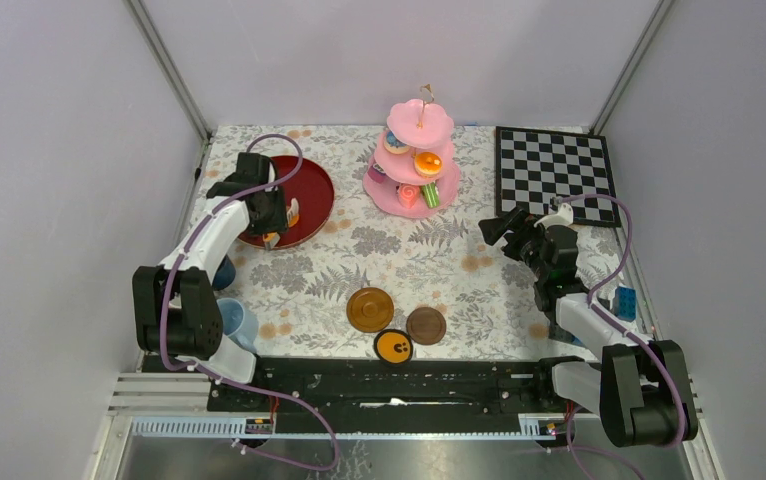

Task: Serve the afternoon tea
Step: Pick up the desert from the tray, then place the desert on the desert table.

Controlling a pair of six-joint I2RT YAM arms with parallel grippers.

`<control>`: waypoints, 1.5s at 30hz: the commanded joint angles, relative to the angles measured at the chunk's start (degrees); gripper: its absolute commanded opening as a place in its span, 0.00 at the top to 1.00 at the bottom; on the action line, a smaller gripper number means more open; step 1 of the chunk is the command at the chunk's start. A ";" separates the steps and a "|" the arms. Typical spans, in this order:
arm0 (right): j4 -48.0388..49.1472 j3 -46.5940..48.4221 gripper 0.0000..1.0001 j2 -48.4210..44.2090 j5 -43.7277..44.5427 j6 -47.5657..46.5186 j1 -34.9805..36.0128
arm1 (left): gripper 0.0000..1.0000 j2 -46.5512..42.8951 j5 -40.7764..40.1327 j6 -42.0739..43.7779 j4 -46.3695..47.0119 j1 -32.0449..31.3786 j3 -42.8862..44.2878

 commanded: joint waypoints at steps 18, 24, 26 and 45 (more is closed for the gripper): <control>2.88 -0.15 0.02 -0.45 -0.82 0.53 -0.34 | 0.79 -1.60 -0.52 -1.01 -0.07 -1.12 2.45; 2.63 -0.19 0.02 -0.74 -0.73 0.52 -0.34 | 0.85 -4.63 -0.20 -2.01 0.26 -1.33 4.35; 2.60 -0.15 0.02 -0.86 -0.73 0.50 -0.33 | 0.85 -5.84 0.15 -2.57 0.37 -1.74 5.09; 1.97 -0.36 0.02 -1.38 -0.21 0.19 -0.35 | 0.81 -1.21 11.31 -20.68 24.40 -19.95 8.71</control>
